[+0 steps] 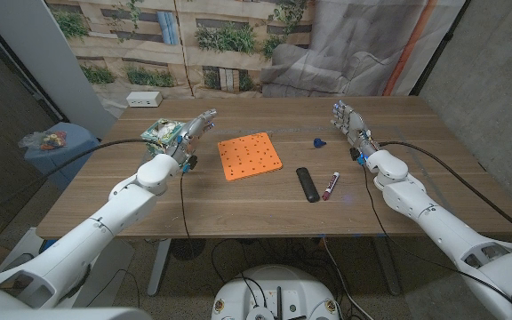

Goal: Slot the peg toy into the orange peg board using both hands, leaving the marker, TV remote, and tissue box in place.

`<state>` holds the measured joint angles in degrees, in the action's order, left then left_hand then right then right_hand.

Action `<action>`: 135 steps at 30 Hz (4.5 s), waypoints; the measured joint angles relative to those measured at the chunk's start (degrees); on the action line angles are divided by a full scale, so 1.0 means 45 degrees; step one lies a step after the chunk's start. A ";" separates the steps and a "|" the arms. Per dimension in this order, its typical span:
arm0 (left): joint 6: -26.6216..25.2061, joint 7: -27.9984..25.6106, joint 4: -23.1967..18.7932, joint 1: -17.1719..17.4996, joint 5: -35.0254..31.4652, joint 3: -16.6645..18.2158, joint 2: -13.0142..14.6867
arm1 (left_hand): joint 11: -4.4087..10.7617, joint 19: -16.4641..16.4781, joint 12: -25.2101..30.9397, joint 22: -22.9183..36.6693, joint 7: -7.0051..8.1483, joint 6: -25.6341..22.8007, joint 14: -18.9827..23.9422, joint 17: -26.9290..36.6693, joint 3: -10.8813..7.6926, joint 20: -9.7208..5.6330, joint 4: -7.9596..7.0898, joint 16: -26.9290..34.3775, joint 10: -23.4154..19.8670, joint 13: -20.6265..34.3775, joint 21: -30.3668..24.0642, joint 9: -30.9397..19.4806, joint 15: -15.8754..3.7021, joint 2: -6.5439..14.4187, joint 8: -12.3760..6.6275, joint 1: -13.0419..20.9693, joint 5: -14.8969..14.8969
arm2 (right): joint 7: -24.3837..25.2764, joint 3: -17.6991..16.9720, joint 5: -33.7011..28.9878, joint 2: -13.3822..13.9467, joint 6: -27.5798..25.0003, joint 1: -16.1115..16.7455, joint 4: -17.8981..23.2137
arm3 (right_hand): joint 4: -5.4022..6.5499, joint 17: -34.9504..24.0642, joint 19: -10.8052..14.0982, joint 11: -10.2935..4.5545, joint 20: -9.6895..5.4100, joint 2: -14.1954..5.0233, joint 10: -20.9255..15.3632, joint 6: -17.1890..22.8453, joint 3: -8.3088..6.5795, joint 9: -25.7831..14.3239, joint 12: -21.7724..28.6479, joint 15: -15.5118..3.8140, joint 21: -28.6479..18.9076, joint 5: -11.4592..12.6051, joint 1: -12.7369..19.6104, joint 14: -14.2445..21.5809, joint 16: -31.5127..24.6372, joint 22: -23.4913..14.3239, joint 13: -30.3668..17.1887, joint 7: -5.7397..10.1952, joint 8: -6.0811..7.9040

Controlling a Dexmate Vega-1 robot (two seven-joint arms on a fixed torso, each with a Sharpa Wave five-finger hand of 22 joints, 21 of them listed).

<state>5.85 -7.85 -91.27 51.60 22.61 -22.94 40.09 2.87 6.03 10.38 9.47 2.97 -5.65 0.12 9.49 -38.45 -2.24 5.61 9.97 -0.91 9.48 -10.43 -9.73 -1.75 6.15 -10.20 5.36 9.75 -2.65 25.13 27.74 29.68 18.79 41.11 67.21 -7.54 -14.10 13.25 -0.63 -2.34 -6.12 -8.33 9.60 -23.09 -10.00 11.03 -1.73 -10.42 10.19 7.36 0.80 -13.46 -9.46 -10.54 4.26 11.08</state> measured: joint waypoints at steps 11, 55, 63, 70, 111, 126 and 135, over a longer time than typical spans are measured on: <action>0.0039 -0.0244 -0.0035 0.0133 0.0074 0.0061 -0.0159 | 0.0045 0.0000 0.0000 0.0000 0.0000 0.0001 0.0000 -0.0001 0.0000 0.0000 0.0000 0.0000 -0.0045 0.0000 0.0000 0.0001 0.0000 0.0003 0.0000 0.0002 0.0000 | 0.0693 0.0517 -0.1804 0.1060 -0.0394 -0.0092 0.0929 | -0.0458 0.0176 0.0321 -0.0112 0.0044 0.0365 -0.0293 0.0459 -0.0213 -0.0064 0.0050 -0.0072 -0.0100 0.0020 0.0723 0.0243 0.0000 0.0000 -0.0041 0.0467 0.0101; -0.0034 -0.1010 -0.0345 0.0599 0.0561 0.0265 -0.0775 | 0.0044 0.0046 -0.0001 -0.0002 -0.0001 -0.0134 0.0208 -0.0005 -0.0091 0.0046 -0.0017 0.0049 -0.0182 -0.0002 -0.0049 -0.0062 -0.0025 0.0050 -0.0050 0.0050 0.0000 | -0.1123 0.2216 -0.7863 0.4261 -0.3467 -0.2034 0.4046 | -0.0705 0.0199 -0.1037 -0.0022 0.1485 0.2204 0.1998 -0.0565 -0.0727 -0.0359 -0.0149 0.0888 0.0111 0.0246 0.4793 -0.1275 0.0450 0.0002 -0.0248 0.1669 0.0446; -0.0124 -0.1034 -0.0217 0.0576 0.0595 0.0198 -0.0841 | 0.0044 0.0046 0.0049 -0.0002 -0.0070 -0.0203 0.0251 -0.0005 -0.0090 0.0046 -0.0017 0.0049 -0.0181 -0.0002 -0.0097 -0.0061 -0.0068 0.0050 -0.0049 0.0050 0.0000 | -0.1942 0.2670 -0.9077 0.4525 -0.3813 -0.2724 0.4218 | -0.0677 0.0200 -0.1161 -0.0025 0.1616 0.2294 0.2357 -0.0565 -0.0824 -0.0407 -0.0149 0.0997 0.0000 0.0246 0.5245 -0.1381 0.0448 0.0002 -0.0301 0.1668 0.0467; -0.0133 -0.1133 -0.0004 0.0541 0.0612 0.0149 -0.0987 | 0.0045 0.0053 0.0049 -0.0002 -0.0091 -0.0317 0.0385 -0.0006 -0.0143 0.0040 -0.0070 0.0048 -0.0318 -0.0002 -0.0097 -0.0061 -0.0067 0.0050 -0.0049 0.0050 0.0000 | -0.2899 0.3083 -1.0042 0.4548 -0.4075 -0.3380 0.4227 | -0.0641 0.0140 -0.0764 -0.0001 0.1680 0.2408 0.2472 -0.0634 -0.0860 -0.0417 -0.0149 0.0903 -0.0101 0.0246 0.5496 -0.1286 0.0343 0.0002 -0.0341 0.1738 0.0557; 0.0008 -0.1867 0.0597 0.0674 0.0801 0.0209 -0.1508 | 0.0043 0.0184 0.0049 -0.0003 -0.0138 -0.0452 0.0521 -0.0007 -0.0282 0.0047 -0.0109 0.0041 -0.0408 -0.0003 -0.0096 -0.0058 -0.0068 0.0050 -0.0049 0.0049 0.0000 | -0.5758 0.5171 -1.4956 0.3746 -0.3943 -0.5662 0.3626 | -0.0428 -0.0095 -0.0884 0.1595 0.1388 0.2949 0.1230 -0.0426 -0.0752 -0.0771 0.0542 0.1885 -0.0050 0.0185 0.6393 -0.0486 -0.0148 0.0002 -0.0657 0.1801 0.1136; -0.0141 -0.1860 0.0787 0.0567 0.0891 0.0158 -0.1594 | 0.0043 0.0184 0.0048 -0.0003 -0.0138 -0.0451 0.0521 -0.0007 -0.0333 0.0047 -0.0160 0.0041 -0.0407 -0.0003 -0.0096 -0.0058 -0.0068 0.0050 -0.0049 0.0049 0.0000 | -0.6046 0.5620 -1.6108 0.3411 -0.4212 -0.5741 0.3570 | -0.0376 -0.0217 -0.0914 0.1986 0.1960 0.2953 0.1257 -0.0115 -0.0700 -0.0890 0.0542 0.2298 -0.0050 0.0186 0.6397 -0.0626 -0.0148 0.0002 -0.0757 0.1777 0.1402; -0.0213 -0.1916 0.0855 0.0542 0.0928 0.0124 -0.1639 | 0.0043 0.0184 0.0048 -0.0003 -0.0138 -0.0451 0.0520 -0.0007 -0.0333 0.0047 -0.0160 0.0040 -0.0407 -0.0003 -0.0096 -0.0057 -0.0068 0.0049 -0.0049 0.0049 0.0000 | -0.6297 0.5892 -1.6755 0.3188 -0.4671 -0.5677 0.3642 | -0.0377 -0.0217 -0.0678 0.2033 0.2089 0.3114 0.1209 0.0100 -0.0700 -0.0948 0.0542 0.2342 -0.0148 0.0186 0.6559 -0.0582 -0.0148 0.0002 -0.0770 0.1781 0.1504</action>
<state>4.89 -16.47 -87.43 54.03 26.79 -22.38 32.71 3.07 6.85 10.60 9.45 2.35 -7.69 2.46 9.45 -39.95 -2.03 4.89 10.15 -2.74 9.46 -10.86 -9.99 -2.06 6.37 -10.42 5.58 9.75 -30.99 51.65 -47.65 44.03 -2.23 15.56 83.60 -9.24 -15.07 10.20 8.52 7.05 7.90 -2.89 10.05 -26.24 -14.26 13.47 8.81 -11.09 11.03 36.87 -1.82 -14.12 -9.45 -14.00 12.28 17.85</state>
